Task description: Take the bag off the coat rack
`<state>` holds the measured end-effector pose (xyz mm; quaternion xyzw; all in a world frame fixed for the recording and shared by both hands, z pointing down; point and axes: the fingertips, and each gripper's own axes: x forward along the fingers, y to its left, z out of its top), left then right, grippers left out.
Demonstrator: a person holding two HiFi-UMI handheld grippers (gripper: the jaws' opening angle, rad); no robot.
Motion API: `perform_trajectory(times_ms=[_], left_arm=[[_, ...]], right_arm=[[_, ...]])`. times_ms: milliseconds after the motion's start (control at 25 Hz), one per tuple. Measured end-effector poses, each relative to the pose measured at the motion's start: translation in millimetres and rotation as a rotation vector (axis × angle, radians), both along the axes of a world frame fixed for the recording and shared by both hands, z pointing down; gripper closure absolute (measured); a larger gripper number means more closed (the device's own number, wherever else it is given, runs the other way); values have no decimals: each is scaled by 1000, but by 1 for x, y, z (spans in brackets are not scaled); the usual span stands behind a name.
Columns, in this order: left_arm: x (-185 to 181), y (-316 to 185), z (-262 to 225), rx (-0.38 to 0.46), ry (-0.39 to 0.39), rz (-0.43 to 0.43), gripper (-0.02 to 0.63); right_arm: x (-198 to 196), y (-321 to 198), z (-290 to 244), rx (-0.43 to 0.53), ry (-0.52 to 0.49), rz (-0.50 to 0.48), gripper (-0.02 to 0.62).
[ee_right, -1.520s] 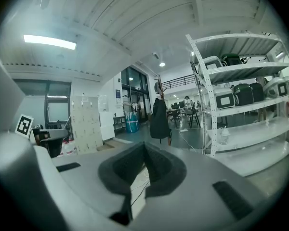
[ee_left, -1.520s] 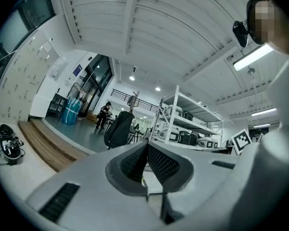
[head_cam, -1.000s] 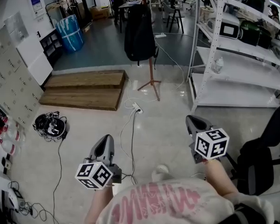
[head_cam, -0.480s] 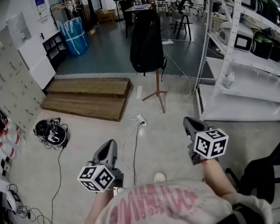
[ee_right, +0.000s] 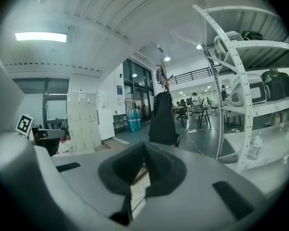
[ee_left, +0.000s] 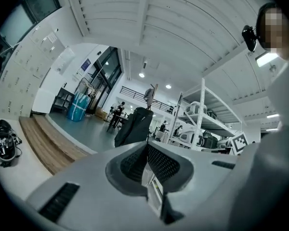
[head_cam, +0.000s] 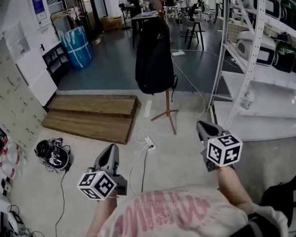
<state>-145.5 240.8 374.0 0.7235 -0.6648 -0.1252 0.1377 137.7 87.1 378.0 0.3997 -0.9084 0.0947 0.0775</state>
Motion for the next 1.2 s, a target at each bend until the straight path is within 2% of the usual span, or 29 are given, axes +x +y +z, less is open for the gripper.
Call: perform_trajectory(times_ms=[200,400,560,680,840,960,1200], left_arm=[[-12,-36,5,10,34,-15,601],[-31,-59,44,-96,99,-43,601],[-35,-84,62,-144,92,-21,601],[-40,-113,74,-163,93,7,601],[-52,-162,84,-160,102,50,601],[-61,-205,75,-136,106,100,601],[-115,-274,54,-99,95,150,601]], right_arm=[[-5,-47,11,-28,-32,17,589],[-15,-68,48,-100,-25,19,589],[-16,-86,80,-192,-27,37,589],[-22,-104,95,-227,-37,56,589],[-42,-139,111,-249,-24,66,589],[-52,-167,104,-245,-17,100,589],[-108,-220,79,-193,-15,122,589]])
